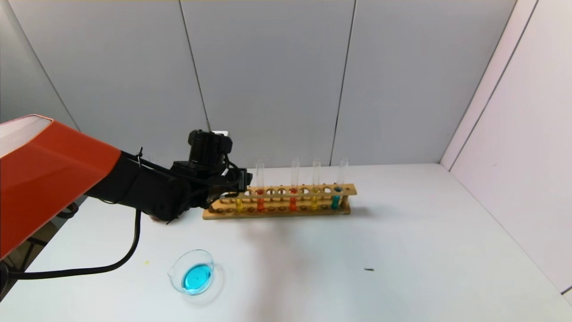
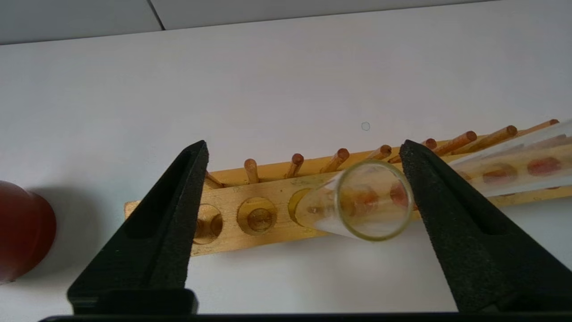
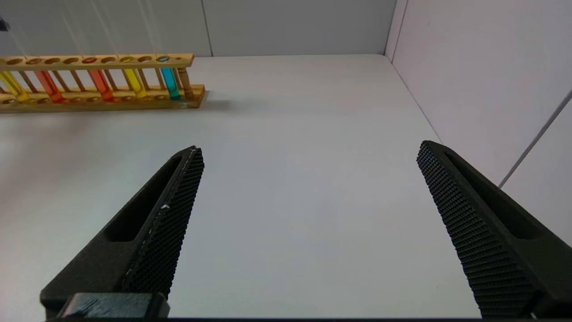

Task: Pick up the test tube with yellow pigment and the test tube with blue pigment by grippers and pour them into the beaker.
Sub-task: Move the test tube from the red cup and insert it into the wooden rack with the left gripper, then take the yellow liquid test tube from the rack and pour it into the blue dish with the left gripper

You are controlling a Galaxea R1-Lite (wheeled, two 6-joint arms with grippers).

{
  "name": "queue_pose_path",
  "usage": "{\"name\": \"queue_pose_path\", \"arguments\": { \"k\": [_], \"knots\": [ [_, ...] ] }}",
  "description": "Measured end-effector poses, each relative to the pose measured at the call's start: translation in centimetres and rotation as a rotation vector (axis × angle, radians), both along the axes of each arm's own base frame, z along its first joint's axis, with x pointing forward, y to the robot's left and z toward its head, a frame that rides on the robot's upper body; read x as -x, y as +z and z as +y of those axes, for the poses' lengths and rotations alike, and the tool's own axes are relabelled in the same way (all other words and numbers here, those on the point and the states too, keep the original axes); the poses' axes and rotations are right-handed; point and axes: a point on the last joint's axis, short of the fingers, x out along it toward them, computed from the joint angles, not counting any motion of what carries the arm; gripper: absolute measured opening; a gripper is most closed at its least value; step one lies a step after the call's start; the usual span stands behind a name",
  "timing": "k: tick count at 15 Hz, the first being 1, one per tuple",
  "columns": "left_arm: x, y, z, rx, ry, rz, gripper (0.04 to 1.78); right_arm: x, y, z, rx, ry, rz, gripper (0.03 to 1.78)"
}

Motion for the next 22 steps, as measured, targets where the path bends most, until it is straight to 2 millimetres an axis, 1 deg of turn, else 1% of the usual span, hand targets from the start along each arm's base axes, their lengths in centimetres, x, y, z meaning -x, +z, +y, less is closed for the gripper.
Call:
{"name": "queue_pose_path", "arguments": {
  "k": [2, 5, 6, 7, 8, 13, 16, 19, 22],
  "knots": [
    [0.3, -0.1, -0.5, 0.001, -0.014, 0.002, 1.17, 0.0, 0.0, 0.0, 0.000, 0.000, 0.000, 1.74],
    [0.4, 0.0, -0.8, -0.001, -0.019, -0.002, 0.61, 0.0, 0.0, 0.0, 0.000, 0.000, 0.000, 1.74],
    [0.4, 0.1, -0.9, 0.001, -0.020, -0.005, 0.46, 0.0, 0.0, 0.0, 0.000, 0.000, 0.000, 1.74],
    [0.4, 0.2, -0.8, -0.002, -0.016, -0.005, 0.36, 0.0, 0.0, 0.0, 0.000, 0.000, 0.000, 1.74],
    [0.4, 0.2, -0.8, -0.003, -0.010, -0.009, 0.32, 0.0, 0.0, 0.0, 0.000, 0.000, 0.000, 1.74],
    [0.5, 0.3, -0.8, -0.005, -0.008, -0.011, 0.32, 0.0, 0.0, 0.0, 0.000, 0.000, 0.000, 1.74],
    [0.6, 0.8, -0.8, -0.022, -0.016, -0.027, 0.32, 0.0, 0.0, 0.0, 0.000, 0.000, 0.000, 1.74],
    [0.8, 2.1, -0.8, -0.053, -0.020, -0.057, 0.32, 0.0, 0.0, 0.0, 0.000, 0.000, 0.000, 1.74],
    [0.9, 4.0, -1.0, -0.065, -0.019, -0.069, 0.32, 0.0, 0.0, 0.0, 0.000, 0.000, 0.000, 1.74]
  ]
}}
